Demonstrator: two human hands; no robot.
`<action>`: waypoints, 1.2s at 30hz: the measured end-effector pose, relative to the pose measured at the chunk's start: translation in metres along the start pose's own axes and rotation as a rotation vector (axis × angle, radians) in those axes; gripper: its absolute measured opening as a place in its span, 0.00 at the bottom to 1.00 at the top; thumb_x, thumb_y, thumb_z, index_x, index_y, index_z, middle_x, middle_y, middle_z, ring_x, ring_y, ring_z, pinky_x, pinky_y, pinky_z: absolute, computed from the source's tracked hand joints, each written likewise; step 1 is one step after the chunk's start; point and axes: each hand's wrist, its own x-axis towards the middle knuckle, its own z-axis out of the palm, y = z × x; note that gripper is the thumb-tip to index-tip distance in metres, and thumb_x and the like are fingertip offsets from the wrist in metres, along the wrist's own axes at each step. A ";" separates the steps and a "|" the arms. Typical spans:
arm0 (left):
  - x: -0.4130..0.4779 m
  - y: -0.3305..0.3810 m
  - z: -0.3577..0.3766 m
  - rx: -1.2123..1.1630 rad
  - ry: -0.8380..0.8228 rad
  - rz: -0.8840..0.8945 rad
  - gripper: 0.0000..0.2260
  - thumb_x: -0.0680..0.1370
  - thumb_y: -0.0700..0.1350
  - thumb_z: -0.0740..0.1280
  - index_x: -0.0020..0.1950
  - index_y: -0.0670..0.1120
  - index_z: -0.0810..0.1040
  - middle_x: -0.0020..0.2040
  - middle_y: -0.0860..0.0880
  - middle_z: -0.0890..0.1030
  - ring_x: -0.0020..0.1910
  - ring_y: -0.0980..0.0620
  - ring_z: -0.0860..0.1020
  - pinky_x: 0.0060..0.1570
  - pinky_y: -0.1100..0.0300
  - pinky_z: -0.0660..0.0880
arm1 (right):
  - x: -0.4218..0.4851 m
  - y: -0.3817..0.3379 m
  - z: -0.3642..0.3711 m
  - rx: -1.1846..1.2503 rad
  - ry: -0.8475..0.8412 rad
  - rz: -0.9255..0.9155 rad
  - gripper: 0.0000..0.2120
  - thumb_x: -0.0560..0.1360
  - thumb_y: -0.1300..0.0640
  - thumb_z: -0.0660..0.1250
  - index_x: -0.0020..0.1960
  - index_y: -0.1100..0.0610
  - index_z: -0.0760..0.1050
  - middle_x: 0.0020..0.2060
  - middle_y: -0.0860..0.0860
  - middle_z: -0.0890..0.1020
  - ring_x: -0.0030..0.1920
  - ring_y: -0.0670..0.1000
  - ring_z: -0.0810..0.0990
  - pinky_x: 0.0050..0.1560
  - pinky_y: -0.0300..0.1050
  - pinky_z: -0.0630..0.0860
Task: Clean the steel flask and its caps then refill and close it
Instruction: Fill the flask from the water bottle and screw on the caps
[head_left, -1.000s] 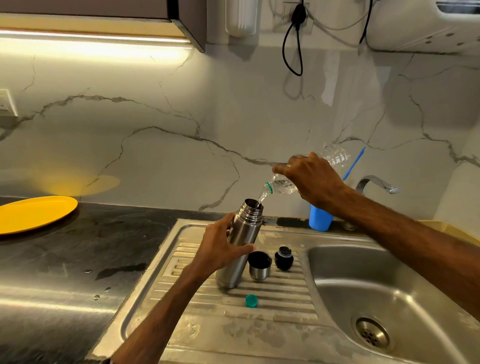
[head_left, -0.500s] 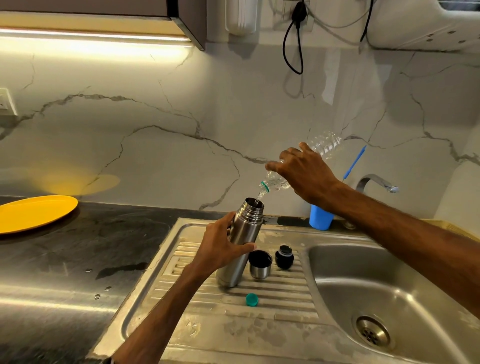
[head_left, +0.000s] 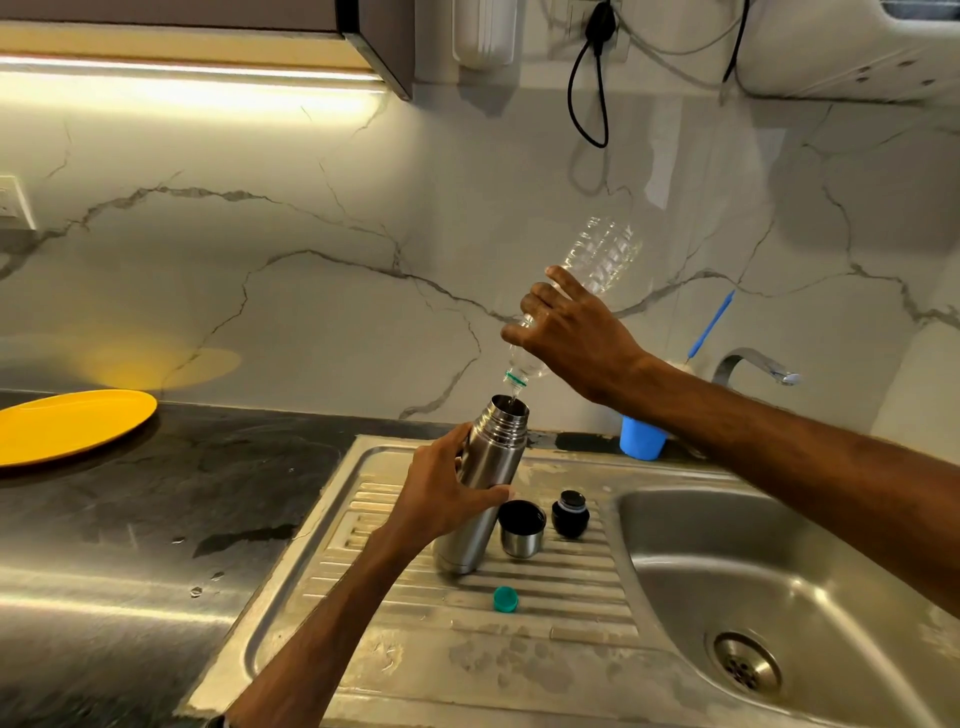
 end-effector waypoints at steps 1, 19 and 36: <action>0.000 0.000 0.000 0.000 0.001 -0.002 0.33 0.68 0.52 0.82 0.69 0.52 0.72 0.62 0.52 0.79 0.55 0.57 0.76 0.49 0.73 0.68 | 0.002 -0.001 -0.001 -0.009 0.005 -0.010 0.23 0.71 0.64 0.74 0.65 0.55 0.75 0.58 0.62 0.81 0.63 0.61 0.78 0.74 0.62 0.63; 0.001 -0.005 -0.001 0.002 0.018 -0.018 0.33 0.68 0.53 0.81 0.69 0.52 0.72 0.63 0.50 0.80 0.55 0.58 0.75 0.49 0.72 0.69 | 0.014 -0.013 -0.006 -0.111 -0.011 -0.099 0.21 0.75 0.60 0.72 0.66 0.53 0.73 0.65 0.61 0.78 0.70 0.61 0.72 0.78 0.62 0.55; -0.008 -0.023 -0.018 -0.094 0.070 -0.066 0.35 0.66 0.52 0.83 0.70 0.49 0.73 0.65 0.48 0.80 0.60 0.52 0.79 0.52 0.69 0.74 | -0.096 -0.043 0.055 1.212 -0.369 0.658 0.35 0.61 0.48 0.84 0.63 0.49 0.74 0.49 0.49 0.84 0.47 0.44 0.81 0.44 0.36 0.77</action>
